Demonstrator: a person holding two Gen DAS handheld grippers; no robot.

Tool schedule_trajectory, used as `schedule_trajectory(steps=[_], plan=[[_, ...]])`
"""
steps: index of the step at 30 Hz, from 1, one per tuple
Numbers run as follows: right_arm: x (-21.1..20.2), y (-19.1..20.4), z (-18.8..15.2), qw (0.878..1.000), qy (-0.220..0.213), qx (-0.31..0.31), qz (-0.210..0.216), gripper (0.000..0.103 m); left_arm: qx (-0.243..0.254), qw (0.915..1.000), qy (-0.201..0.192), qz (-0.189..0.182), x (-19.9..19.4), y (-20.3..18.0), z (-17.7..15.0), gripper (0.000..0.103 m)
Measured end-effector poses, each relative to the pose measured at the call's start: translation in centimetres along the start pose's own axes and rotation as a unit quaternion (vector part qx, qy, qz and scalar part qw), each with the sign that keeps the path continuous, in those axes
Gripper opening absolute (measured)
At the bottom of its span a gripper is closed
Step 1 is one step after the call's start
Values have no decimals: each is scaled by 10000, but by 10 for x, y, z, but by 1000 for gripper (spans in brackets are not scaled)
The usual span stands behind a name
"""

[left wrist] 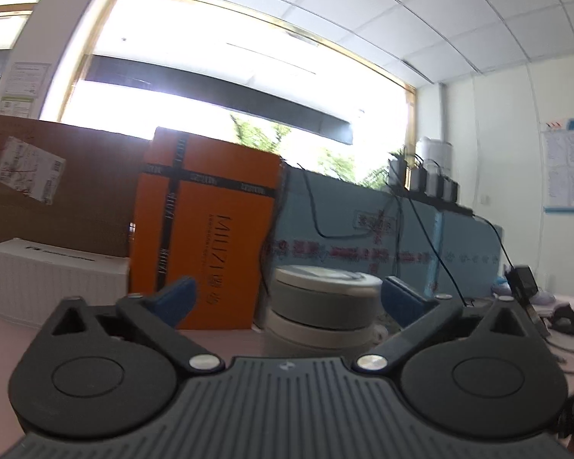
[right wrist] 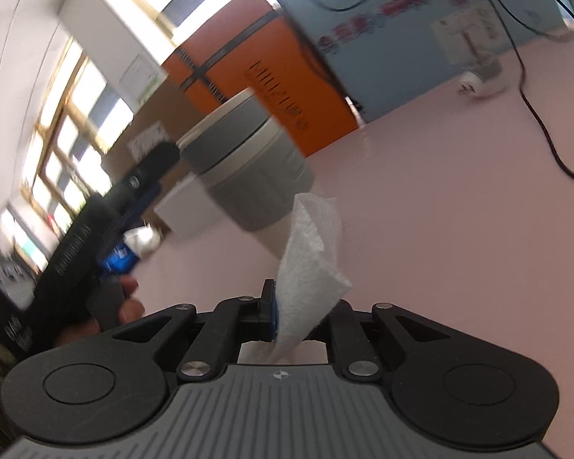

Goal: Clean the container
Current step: 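Lower the mug onto the table and open the left gripper while the right gripper withdraws the towel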

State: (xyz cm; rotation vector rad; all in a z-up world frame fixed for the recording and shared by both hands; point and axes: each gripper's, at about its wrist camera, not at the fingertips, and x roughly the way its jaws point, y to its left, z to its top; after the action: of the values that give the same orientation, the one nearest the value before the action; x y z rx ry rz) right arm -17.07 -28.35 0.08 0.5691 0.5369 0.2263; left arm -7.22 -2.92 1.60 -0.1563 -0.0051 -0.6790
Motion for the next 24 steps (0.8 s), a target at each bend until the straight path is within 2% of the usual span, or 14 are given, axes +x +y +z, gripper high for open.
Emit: schedule_trajectory(steps=[5, 6, 9, 11, 13, 15, 18, 24], plan=[[9, 23, -7, 9951, 95, -929, -311, 10, -24, 9998, -94, 191, -12, 8, 4, 103], [10, 26, -7, 9936, 103, -1066, -359, 15, -45, 9997, -113, 228, -14, 11, 5, 103], [11, 32, -5, 9899, 37, -1325, -500, 48, -130, 9990, -173, 401, -19, 18, 7, 103], [10, 35, -3, 9880, -34, -1465, -498, 57, -203, 9983, -222, 503, -21, 23, 10, 103], [9, 37, 1, 9862, -115, -1580, -488, 81, -270, 9977, -252, 571, -23, 28, 12, 103], [8, 39, 6, 9844, -206, -1681, -479, 85, -312, 9969, -300, 652, -24, 33, 13, 103], [6, 41, 14, 9826, -381, -1741, -523, 98, -377, 9955, -361, 796, -28, 40, 16, 103], [-1, 44, 24, 9795, -684, -1833, -481, 103, -500, 9923, -446, 1045, -32, 53, 20, 103]])
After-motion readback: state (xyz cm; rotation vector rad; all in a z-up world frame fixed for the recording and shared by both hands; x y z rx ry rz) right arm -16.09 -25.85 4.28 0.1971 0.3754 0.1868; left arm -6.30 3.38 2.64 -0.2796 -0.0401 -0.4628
